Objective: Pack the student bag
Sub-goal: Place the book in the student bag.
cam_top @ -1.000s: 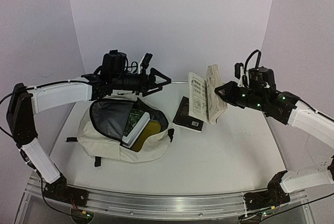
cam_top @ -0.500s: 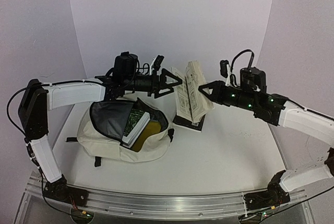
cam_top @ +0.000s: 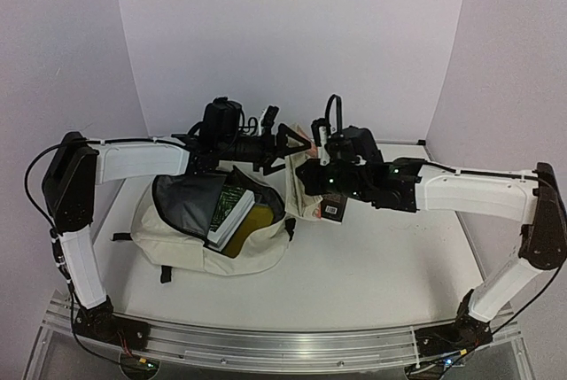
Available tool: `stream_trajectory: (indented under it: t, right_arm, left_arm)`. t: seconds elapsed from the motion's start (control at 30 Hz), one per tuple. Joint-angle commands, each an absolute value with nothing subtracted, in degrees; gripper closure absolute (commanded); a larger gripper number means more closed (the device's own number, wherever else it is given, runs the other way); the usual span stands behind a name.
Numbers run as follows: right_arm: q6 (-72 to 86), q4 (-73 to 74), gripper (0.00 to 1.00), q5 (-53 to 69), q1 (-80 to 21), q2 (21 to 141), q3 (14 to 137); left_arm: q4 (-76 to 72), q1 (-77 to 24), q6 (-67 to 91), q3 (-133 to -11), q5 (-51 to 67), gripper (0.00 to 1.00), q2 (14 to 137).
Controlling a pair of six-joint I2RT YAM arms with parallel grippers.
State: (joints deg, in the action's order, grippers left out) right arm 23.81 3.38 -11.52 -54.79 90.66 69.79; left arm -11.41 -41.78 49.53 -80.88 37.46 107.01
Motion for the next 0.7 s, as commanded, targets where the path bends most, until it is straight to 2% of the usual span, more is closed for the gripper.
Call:
stream_trajectory:
  t: [0.0, 0.1, 0.27, 0.47, 0.57, 0.6, 0.67]
  right_arm:
    - [17.1, -0.1, 1.00, -22.5, -59.7, 93.7, 77.0]
    - [15.5, 1.8, 1.00, -27.8, -61.8, 95.9, 78.8]
    - [14.9, 2.5, 1.00, -34.8, -63.4, 98.5, 80.3]
    - [14.2, 2.6, 0.98, -34.6, -64.0, 99.4, 80.0]
    - [14.8, 2.6, 0.61, -33.1, -63.9, 98.1, 78.3]
    - [15.2, 2.6, 0.43, -32.9, -64.0, 97.1, 77.5]
    - [16.0, 2.6, 0.18, -32.9, -63.9, 95.0, 75.9]
  left_arm:
    - [-11.1, -42.6, 50.5, -82.6, 35.6, 0.06, 107.6]
    - [-8.9, -42.6, 50.5, -83.5, 34.6, 0.15, 108.4]
    - [-5.8, -42.6, 50.3, -83.9, 32.8, 0.47, 108.7]
    - [-6.5, -42.2, 51.4, -83.5, 32.4, 0.80, 108.7]
    - [-10.0, -40.9, 54.0, -81.4, 33.7, 0.97, 108.3]
    - [-11.2, -40.4, 54.5, -80.5, 34.0, 0.99, 108.0]
    - [-12.6, -39.5, 54.5, -79.4, 34.6, 1.00, 107.2]
